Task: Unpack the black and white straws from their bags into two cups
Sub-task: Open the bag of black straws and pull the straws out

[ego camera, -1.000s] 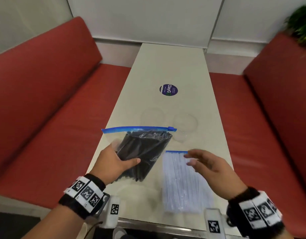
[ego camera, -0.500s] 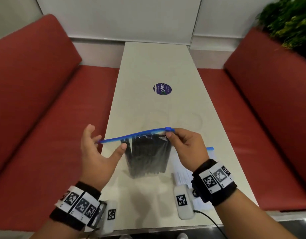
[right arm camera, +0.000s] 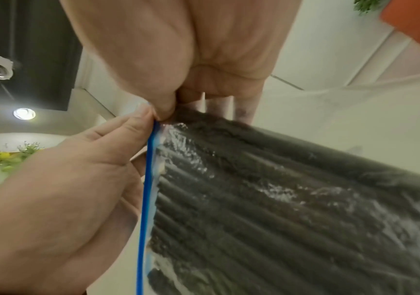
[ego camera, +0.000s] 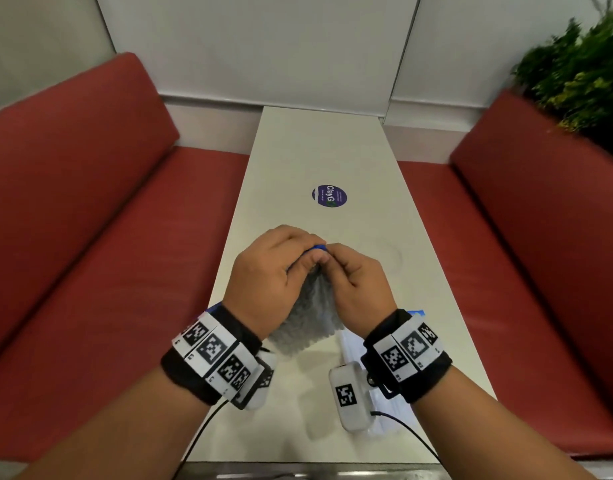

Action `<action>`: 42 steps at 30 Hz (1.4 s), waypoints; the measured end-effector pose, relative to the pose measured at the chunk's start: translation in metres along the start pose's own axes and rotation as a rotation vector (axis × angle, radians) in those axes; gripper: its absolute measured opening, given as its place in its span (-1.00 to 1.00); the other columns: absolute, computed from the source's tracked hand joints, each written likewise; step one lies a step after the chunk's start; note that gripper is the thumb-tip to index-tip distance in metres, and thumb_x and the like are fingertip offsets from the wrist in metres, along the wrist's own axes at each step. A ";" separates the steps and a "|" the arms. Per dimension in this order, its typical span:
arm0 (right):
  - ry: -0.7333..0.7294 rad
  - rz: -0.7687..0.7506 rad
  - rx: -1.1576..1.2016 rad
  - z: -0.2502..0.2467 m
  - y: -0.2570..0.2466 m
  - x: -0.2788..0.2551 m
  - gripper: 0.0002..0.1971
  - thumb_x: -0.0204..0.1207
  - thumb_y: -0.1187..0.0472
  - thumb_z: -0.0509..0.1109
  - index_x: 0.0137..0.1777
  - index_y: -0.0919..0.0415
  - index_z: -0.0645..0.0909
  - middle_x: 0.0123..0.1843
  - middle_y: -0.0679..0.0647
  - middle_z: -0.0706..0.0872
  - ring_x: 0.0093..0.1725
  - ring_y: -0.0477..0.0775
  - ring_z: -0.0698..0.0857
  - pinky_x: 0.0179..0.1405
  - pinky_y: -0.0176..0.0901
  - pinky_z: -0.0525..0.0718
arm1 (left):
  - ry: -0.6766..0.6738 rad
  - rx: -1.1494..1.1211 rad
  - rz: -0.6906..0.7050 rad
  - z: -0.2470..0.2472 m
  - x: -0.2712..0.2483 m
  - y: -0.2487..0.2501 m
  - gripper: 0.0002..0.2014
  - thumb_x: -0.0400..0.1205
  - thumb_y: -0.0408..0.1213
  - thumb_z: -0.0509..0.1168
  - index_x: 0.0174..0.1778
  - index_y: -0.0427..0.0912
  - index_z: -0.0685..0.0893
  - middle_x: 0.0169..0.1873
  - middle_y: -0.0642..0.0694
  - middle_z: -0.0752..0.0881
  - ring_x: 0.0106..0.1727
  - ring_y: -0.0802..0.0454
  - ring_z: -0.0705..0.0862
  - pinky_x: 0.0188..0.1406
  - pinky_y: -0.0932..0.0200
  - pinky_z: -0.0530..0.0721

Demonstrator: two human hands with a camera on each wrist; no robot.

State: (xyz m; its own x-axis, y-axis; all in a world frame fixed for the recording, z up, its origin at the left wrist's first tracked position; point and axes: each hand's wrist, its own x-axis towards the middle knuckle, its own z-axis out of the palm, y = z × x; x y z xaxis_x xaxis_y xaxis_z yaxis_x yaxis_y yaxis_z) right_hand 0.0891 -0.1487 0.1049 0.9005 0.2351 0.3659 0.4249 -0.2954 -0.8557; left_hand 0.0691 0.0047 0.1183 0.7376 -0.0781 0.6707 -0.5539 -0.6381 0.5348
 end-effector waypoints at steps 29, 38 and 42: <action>0.033 0.208 0.786 -0.050 -0.012 0.028 -0.73 0.74 0.23 0.21 -0.14 0.21 0.67 -0.19 0.08 0.82 -0.14 0.04 0.79 0.04 -0.04 0.77 | -0.109 -0.553 -0.752 0.047 -0.060 -0.012 -0.37 0.15 0.00 0.70 0.16 0.03 0.74 0.04 0.15 0.88 0.14 0.19 0.83 0.23 0.08 0.76; -0.319 0.130 0.269 -0.054 0.022 -0.005 -0.47 0.59 -0.04 0.35 0.48 0.18 0.39 0.32 0.07 0.69 0.31 -0.07 0.72 0.31 -0.04 0.71 | 0.087 -0.597 -0.693 0.045 -0.030 0.008 -0.49 0.49 0.28 0.38 0.19 0.00 0.75 0.07 0.05 0.88 0.16 0.12 0.82 0.09 0.23 0.74; -0.440 0.154 0.100 -0.055 0.034 -0.014 -0.17 0.45 0.05 0.59 0.64 -0.07 0.21 0.36 -0.20 0.64 0.33 -0.21 0.69 0.35 -0.07 0.70 | 0.068 -0.907 -0.875 0.053 -0.023 0.009 -0.36 0.62 0.33 0.13 0.38 -0.07 0.68 0.27 -0.21 0.79 0.35 -0.16 0.74 0.44 -0.22 0.59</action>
State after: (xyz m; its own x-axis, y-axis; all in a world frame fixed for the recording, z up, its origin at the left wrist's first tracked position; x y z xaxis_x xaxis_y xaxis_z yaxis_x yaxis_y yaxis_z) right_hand 0.0961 -0.2132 0.0905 0.8182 0.5717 0.0609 0.2589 -0.2718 -0.9269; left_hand 0.0671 -0.0401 0.0803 0.9843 0.1600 -0.0743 0.0233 0.2996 0.9538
